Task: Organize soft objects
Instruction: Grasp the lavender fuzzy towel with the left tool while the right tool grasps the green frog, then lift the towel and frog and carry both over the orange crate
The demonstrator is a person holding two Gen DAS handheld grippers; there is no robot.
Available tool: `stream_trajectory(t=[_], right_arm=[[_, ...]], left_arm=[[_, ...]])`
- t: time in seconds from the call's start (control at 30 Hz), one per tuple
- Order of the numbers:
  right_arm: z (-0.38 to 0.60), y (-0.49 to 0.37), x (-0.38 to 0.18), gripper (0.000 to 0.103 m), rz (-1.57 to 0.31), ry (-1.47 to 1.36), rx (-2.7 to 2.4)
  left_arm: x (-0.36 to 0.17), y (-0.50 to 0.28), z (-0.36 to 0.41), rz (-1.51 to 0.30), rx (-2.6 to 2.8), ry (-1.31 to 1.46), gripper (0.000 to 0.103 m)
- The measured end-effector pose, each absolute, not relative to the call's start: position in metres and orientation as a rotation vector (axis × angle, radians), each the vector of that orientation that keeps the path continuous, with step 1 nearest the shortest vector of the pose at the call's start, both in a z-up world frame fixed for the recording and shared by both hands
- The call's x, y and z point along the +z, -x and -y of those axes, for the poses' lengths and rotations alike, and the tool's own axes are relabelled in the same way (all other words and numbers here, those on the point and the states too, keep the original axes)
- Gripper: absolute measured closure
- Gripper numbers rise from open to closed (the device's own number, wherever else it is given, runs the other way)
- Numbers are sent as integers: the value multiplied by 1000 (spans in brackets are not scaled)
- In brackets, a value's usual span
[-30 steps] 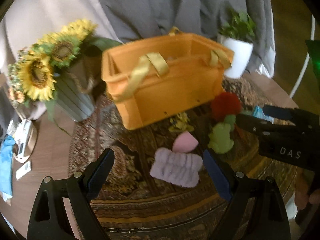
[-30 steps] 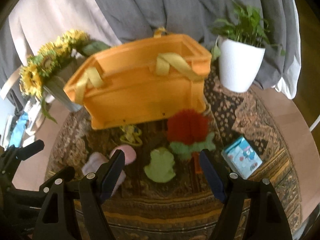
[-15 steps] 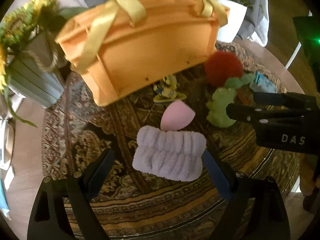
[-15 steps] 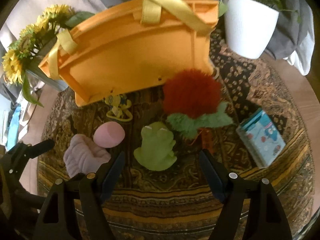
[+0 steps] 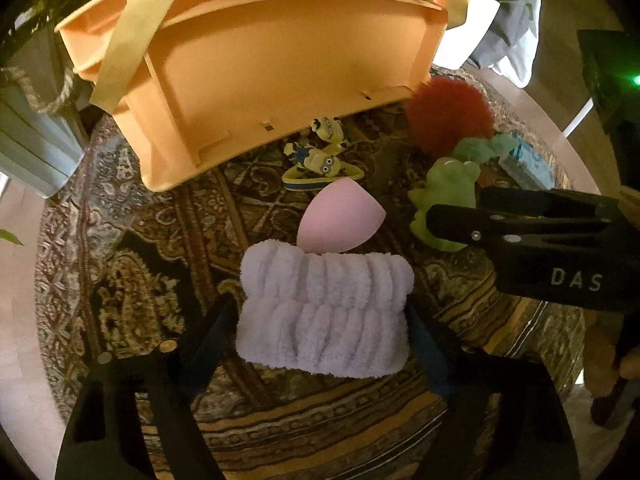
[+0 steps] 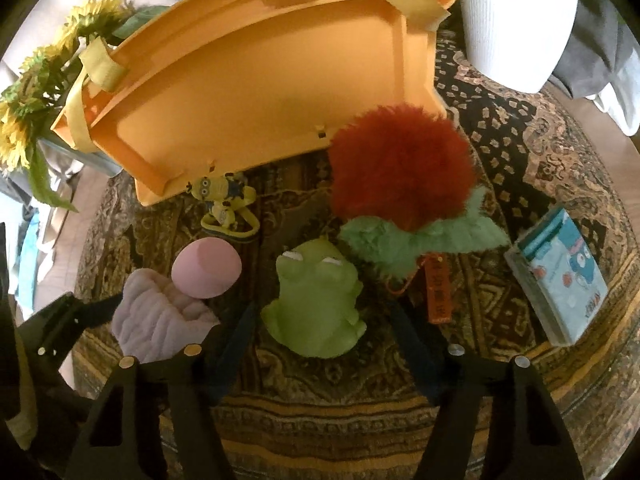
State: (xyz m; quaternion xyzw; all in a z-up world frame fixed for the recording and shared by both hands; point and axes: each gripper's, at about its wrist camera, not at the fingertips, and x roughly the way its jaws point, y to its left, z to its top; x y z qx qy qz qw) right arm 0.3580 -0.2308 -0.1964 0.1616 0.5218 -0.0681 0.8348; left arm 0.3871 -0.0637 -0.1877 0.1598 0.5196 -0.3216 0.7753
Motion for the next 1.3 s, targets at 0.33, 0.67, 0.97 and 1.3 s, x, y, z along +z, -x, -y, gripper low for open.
stream_trajectory(t=[0.33, 0.67, 0.97, 1.3], right_arm=[[224, -367, -200, 50, -1087, -341, -103], [220, -347, -189, 51, -1047, -290, -63], [204, -328, -170, 51, -1003, -270, -20], [193, -307, -140, 51, -928, -237, -4]], left_arm=[[-185, -394, 52, -1123, -670, -211, 62], [-175, -371, 42, -1083, -579, -162, 72], [-151, -344, 23, -1001, -525, -133, 72], [-123, -321, 17, -915, -490, -106, 72]])
